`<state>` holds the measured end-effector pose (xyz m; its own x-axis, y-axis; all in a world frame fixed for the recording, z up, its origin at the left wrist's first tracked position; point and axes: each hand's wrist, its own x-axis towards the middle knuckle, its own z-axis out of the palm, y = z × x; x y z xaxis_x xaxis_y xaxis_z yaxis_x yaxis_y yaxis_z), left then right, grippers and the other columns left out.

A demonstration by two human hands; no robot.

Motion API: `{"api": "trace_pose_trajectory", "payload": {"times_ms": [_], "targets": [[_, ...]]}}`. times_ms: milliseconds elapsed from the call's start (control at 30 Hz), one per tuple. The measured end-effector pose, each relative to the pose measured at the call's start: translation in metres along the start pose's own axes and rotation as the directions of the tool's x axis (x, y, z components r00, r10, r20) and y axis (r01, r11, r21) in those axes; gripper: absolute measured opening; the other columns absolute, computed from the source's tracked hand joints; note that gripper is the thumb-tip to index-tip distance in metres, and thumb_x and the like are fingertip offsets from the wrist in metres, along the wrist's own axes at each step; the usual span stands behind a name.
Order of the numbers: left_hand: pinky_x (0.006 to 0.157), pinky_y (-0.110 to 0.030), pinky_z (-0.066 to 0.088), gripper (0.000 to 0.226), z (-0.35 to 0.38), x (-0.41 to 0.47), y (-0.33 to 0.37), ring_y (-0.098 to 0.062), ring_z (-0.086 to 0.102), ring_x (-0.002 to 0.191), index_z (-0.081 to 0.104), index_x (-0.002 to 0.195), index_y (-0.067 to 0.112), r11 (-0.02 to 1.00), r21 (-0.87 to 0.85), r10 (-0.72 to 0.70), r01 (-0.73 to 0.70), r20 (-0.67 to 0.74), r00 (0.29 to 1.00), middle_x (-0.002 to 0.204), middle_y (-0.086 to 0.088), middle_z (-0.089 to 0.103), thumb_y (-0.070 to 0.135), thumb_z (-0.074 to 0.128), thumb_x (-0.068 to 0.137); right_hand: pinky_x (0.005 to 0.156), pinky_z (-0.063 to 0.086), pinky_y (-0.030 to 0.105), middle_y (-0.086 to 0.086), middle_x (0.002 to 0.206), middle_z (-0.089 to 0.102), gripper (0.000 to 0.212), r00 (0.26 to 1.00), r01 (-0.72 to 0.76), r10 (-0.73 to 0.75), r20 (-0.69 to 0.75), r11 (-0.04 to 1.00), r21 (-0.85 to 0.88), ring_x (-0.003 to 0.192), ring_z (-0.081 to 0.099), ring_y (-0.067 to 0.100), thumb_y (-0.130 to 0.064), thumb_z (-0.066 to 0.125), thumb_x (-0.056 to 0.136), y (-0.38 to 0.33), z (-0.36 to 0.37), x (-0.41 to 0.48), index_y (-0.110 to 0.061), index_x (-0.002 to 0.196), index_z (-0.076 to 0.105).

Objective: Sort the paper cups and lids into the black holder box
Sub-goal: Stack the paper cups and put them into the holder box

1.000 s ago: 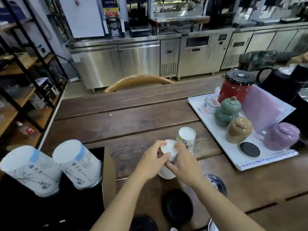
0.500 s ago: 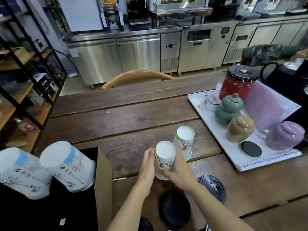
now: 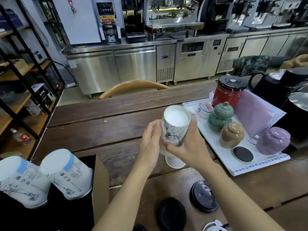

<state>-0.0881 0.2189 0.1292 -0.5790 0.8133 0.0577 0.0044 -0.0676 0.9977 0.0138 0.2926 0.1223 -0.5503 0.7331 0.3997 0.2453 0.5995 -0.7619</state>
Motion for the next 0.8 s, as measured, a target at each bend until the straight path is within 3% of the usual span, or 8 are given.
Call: {"api": "trace_pose_trajectory", "payload": {"times_ms": [67,167,267,333,500,633,700,800], "targets": [[0.094,-0.033,0.046,0.022,0.009,0.012,0.009,-0.011,0.059,0.106,0.062,0.099,0.029,1.0,0.011,0.029,-0.029,0.04,0.999,0.113,-0.001,0.066,0.036,0.041,0.097,0.096,0.04,0.026,-0.017,0.124,0.043,0.092,0.999,0.01,-0.011,-0.031,1.0,-0.015,0.119,0.045,0.005,-0.052,0.068,0.059,0.004,-0.012,0.011,-0.027,0.134,0.02],[0.094,-0.034,0.046,0.025,0.023,0.028,0.009,-0.015,0.06,0.107,0.061,0.101,0.03,0.997,0.065,0.042,-0.048,0.088,0.995,0.114,-0.001,0.067,0.046,0.045,0.09,0.093,0.032,0.015,-0.019,0.122,0.037,0.099,0.999,-0.019,0.016,-0.043,0.998,-0.056,0.117,0.041,0.002,-0.047,0.073,0.062,0.016,-0.025,0.026,-0.012,0.138,0.02],[0.092,-0.033,0.043,0.023,0.033,0.039,-0.004,-0.011,0.059,0.097,0.059,0.095,0.03,0.995,0.099,-0.004,-0.006,0.1,0.995,0.105,0.003,0.066,0.046,0.043,0.092,0.092,0.031,0.013,-0.022,0.117,0.039,0.093,0.999,-0.05,0.05,-0.003,0.997,-0.054,0.117,0.044,0.006,-0.033,0.079,0.066,0.035,-0.025,0.031,-0.015,0.136,0.021],[0.095,-0.04,0.045,0.029,0.036,0.044,-0.02,-0.016,0.06,0.102,0.06,0.092,0.032,0.992,0.119,-0.064,0.053,0.093,0.994,0.104,0.003,0.067,0.052,0.04,0.088,0.09,0.028,0.006,-0.026,0.11,0.037,0.092,0.996,-0.087,0.089,0.032,0.995,-0.052,0.111,0.04,-0.002,-0.042,0.075,0.063,0.047,-0.021,0.029,-0.012,0.135,0.026],[0.098,-0.054,0.043,0.03,0.035,0.053,-0.07,-0.027,0.06,0.109,0.06,0.081,0.043,0.964,0.125,-0.245,0.235,0.072,0.967,0.105,0.001,0.068,0.06,0.036,0.078,0.097,0.038,0.028,-0.028,0.117,0.04,0.094,0.974,-0.179,0.182,0.131,0.983,-0.034,0.119,0.045,0.007,-0.044,0.071,0.06,0.076,-0.003,0.017,-0.019,0.138,0.025],[0.1,-0.052,0.044,0.024,0.034,0.05,-0.101,-0.022,0.06,0.106,0.055,0.08,0.043,0.911,0.202,-0.378,0.359,0.066,0.924,0.106,0.002,0.067,0.055,0.034,0.081,0.091,0.038,0.024,-0.004,0.129,0.045,0.089,0.94,-0.257,0.26,0.223,0.966,-0.041,0.118,0.051,0.015,-0.032,0.077,0.066,0.099,0.013,0.006,-0.018,0.138,0.027],[0.1,-0.051,0.044,0.022,0.031,0.047,-0.115,-0.024,0.059,0.106,0.052,0.08,0.042,0.882,0.247,-0.426,0.4,0.056,0.903,0.104,0.002,0.065,0.054,0.033,0.083,0.091,0.036,0.019,-0.006,0.126,0.04,0.083,0.927,-0.262,0.268,0.263,0.963,-0.058,0.118,0.049,0.016,-0.022,0.078,0.069,0.111,0.02,-0.001,-0.018,0.137,0.032],[0.1,-0.049,0.044,0.02,0.027,0.044,-0.124,-0.021,0.057,0.109,0.049,0.09,0.039,0.863,0.279,-0.456,0.421,0.068,0.888,0.108,0.003,0.061,0.047,0.031,0.092,0.077,0.037,0.008,-0.008,0.113,0.047,0.072,0.901,-0.337,0.339,0.272,0.94,-0.056,0.105,0.051,0.009,-0.024,0.082,0.062,0.13,0.031,-0.008,-0.025,0.123,0.043]]}}
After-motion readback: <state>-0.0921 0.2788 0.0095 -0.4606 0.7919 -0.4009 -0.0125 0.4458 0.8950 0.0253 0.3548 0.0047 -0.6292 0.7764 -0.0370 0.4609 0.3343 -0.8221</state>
